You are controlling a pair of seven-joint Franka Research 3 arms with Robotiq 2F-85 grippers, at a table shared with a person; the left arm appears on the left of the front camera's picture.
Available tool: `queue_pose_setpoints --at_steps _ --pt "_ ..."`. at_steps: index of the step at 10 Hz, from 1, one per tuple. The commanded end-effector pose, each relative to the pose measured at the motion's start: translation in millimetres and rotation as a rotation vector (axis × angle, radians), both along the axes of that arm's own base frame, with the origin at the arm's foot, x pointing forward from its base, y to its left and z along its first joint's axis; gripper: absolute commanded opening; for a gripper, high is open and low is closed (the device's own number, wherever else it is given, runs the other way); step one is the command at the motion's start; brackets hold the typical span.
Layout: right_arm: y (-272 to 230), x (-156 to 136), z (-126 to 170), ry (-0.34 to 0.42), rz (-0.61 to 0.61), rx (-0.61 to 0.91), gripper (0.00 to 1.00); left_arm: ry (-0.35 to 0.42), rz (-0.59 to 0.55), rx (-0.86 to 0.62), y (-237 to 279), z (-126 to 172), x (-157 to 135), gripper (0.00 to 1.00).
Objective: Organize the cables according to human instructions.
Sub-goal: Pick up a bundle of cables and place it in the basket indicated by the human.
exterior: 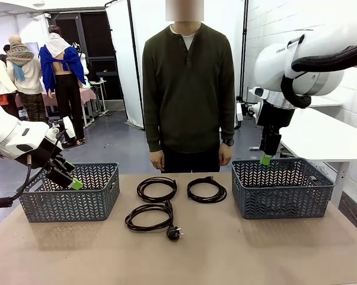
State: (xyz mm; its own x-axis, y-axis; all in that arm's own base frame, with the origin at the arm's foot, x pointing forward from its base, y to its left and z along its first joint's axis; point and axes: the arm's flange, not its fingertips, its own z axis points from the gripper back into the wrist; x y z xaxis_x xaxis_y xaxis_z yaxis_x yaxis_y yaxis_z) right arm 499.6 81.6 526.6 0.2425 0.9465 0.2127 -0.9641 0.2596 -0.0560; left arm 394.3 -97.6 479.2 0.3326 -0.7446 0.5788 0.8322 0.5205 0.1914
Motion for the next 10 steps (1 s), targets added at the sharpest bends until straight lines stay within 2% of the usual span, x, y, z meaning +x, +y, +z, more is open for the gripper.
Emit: queue_pose_setpoints --at_steps 1,3,5,6,8,10 --pt "12.3 -27.5 -10.5 -0.037 -0.089 0.071 1.00 0.005 0.001 -0.010 2.3 -2.8 -2.2 1.00" --pt "27.6 -49.4 -25.4 -0.072 -0.139 0.146 1.00 0.005 0.001 -0.010 2.3 -2.8 -2.2 1.00" --pt "42.2 -69.2 -41.3 -0.069 -0.128 0.232 1.00 0.005 0.001 -0.010 2.3 -2.8 -2.2 1.00" --pt "49.3 -76.0 -50.8 -0.102 -0.140 0.248 1.00 0.005 0.001 -0.010 2.3 -2.8 -2.2 1.00" --pt "64.5 -79.2 -69.6 -0.077 -0.122 0.240 1.00 0.005 0.001 -0.010 2.3 -2.8 -2.2 1.00" --pt "71.5 -83.3 -74.1 -0.061 -0.091 0.238 1.00 0.005 0.001 -0.010 2.3 -2.8 -2.2 1.00"
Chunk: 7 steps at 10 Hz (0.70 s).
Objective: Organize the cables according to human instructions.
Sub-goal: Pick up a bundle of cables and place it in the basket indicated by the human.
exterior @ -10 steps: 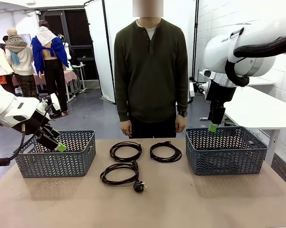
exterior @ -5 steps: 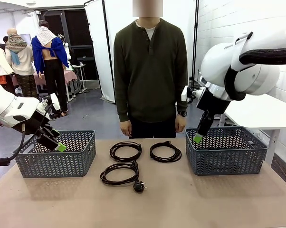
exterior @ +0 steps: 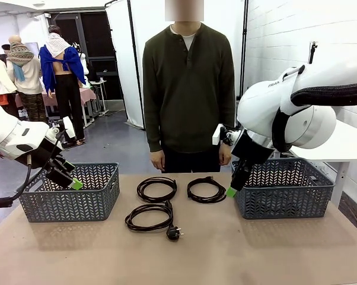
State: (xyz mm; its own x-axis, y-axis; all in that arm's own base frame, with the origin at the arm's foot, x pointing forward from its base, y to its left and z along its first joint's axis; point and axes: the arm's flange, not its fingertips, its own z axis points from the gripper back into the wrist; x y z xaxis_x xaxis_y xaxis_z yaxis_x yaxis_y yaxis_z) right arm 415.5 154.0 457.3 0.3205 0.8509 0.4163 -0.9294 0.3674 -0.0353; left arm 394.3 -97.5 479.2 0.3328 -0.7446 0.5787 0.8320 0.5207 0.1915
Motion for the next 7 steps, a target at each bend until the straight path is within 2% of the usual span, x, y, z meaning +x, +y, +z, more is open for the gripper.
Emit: queue_pose_setpoints --at_steps 1,7 --pt "-5.0 2.0 3.7 -0.007 -0.012 0.002 1.00 0.005 0.000 -0.011 2.2 -2.8 -2.2 1.00" --pt "-5.0 2.0 3.7 -0.007 -0.012 0.002 1.00 0.005 0.000 -0.011 2.2 -2.8 -2.2 1.00"
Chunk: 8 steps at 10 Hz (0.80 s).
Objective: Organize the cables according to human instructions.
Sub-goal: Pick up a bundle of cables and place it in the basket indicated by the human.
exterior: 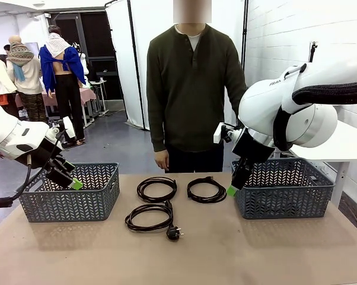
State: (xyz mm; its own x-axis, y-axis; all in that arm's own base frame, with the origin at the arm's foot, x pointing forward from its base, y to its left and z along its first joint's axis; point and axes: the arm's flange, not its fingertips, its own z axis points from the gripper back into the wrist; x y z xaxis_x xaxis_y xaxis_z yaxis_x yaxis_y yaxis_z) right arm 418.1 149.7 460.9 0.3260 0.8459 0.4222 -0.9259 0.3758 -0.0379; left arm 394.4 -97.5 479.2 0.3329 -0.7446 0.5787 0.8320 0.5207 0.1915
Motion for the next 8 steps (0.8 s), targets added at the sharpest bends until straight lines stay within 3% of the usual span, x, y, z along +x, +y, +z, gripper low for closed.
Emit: queue_pose_setpoints --at_steps 1,8 --pt "-0.8 -0.5 0.1 -0.002 -0.003 -0.003 1.00 0.005 0.000 -0.011 2.2 -2.8 -2.2 1.00" --pt "-0.8 -0.5 0.1 -0.002 -0.003 -0.003 1.00 0.005 0.000 -0.011 2.2 -2.8 -2.2 1.00"
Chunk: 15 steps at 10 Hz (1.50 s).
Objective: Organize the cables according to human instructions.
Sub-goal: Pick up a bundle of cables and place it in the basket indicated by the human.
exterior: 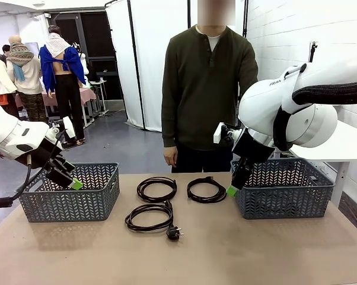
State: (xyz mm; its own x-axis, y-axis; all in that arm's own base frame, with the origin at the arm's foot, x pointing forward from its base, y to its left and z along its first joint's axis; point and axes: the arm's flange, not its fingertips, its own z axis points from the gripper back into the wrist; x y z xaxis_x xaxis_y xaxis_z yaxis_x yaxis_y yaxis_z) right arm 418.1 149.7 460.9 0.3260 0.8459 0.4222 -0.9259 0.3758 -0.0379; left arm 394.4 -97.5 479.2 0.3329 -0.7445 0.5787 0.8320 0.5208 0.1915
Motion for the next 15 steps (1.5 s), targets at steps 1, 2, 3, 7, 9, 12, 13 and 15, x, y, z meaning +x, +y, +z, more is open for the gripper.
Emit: queue_pose_setpoints --at_steps 1,2,3,7,9,12,13,15 --pt "-0.8 -0.5 0.1 -0.002 -0.003 -0.003 1.00 0.005 0.000 -0.011 2.2 -2.8 -2.2 1.00" --pt "-0.8 -0.5 0.1 -0.002 -0.003 -0.003 1.00 0.005 0.000 -0.011 2.2 -2.8 -2.2 1.00" --pt "-0.8 -0.5 0.1 -0.002 -0.003 -0.003 1.00 0.005 0.000 -0.011 2.2 -2.8 -2.2 1.00" --pt "-0.8 -0.5 0.1 -0.002 -0.003 -0.003 1.00 0.005 0.000 -0.011 2.2 -2.8 -2.2 1.00" --pt "-0.8 -0.5 0.1 -0.002 -0.003 -0.003 1.00 0.005 0.000 -0.011 2.2 -2.8 -2.2 1.00" --pt "20.9 27.9 13.0 0.035 -0.072 -0.013 1.00 0.005 0.000 -0.011 2.2 -2.8 -2.2 1.00" --pt "31.0 39.3 17.9 0.056 -0.107 -0.014 1.00 0.005 0.000 -0.011 2.2 -2.8 -2.2 1.00" --pt "56.4 67.8 24.3 0.127 -0.218 -0.015 1.00 0.005 0.000 -0.011 2.2 -2.8 -2.2 1.00"
